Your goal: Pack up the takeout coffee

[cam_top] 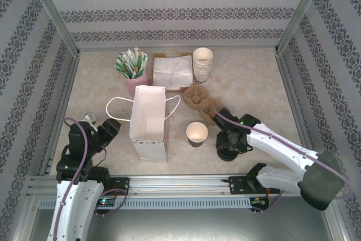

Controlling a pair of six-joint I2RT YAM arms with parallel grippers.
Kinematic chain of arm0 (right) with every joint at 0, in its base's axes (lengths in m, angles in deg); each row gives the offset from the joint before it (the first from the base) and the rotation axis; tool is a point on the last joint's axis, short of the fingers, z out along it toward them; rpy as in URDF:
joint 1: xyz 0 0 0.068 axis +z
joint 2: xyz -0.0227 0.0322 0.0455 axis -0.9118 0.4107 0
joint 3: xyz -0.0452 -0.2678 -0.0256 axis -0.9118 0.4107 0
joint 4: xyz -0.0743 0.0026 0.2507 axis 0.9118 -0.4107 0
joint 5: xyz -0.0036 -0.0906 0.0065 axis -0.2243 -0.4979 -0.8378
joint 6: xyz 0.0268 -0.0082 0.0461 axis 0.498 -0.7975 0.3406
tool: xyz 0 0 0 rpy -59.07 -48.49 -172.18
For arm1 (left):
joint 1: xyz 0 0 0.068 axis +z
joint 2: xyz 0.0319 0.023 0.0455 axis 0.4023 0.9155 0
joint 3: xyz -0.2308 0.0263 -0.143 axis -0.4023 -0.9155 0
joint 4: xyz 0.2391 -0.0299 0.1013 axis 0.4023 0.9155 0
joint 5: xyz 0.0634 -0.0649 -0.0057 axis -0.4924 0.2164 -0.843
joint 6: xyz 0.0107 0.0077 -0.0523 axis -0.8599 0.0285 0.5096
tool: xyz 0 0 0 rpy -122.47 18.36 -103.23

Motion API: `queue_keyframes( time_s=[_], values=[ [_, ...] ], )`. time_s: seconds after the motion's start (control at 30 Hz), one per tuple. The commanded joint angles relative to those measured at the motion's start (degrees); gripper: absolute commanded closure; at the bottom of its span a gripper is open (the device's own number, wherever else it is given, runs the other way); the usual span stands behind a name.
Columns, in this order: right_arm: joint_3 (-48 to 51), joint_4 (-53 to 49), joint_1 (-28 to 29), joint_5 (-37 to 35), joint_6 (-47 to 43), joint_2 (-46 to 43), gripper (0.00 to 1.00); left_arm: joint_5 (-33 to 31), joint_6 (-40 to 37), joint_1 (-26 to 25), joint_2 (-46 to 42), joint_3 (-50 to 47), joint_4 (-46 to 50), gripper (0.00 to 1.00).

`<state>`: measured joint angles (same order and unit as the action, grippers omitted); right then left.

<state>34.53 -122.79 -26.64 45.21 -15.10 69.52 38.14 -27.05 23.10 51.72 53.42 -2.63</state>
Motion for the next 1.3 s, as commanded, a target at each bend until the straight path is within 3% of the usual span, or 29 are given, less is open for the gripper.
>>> queue_keyframes(
  time_s=[0.0, 0.27, 0.53, 0.97, 1.27],
  values=[
    [-3.0, -3.4, -0.4, -2.0, -0.4, -1.9, 0.30, 0.4, 0.4, 0.8, -0.5, -0.5, -1.4, 0.46],
    [-7.7, -6.0, 0.1, -3.8, -2.5, -3.7, 0.30, 0.1, 0.1, 0.8, -0.5, -0.1, -1.3, 0.46],
    [-16.8, -3.3, 7.8, -7.7, -8.8, -5.6, 0.30, -0.1, 0.0, 0.8, -0.5, -0.1, -1.4, 0.46],
    [-24.5, 1.9, 19.2, -5.8, -15.3, 9.8, 0.29, -0.4, -0.6, 0.8, -0.5, 0.2, -0.5, 0.46],
    [-25.7, -1.0, 19.5, -8.3, -15.0, 15.6, 0.29, -0.5, -0.8, 0.8, -0.5, -0.1, -0.2, 0.45]
  ],
)
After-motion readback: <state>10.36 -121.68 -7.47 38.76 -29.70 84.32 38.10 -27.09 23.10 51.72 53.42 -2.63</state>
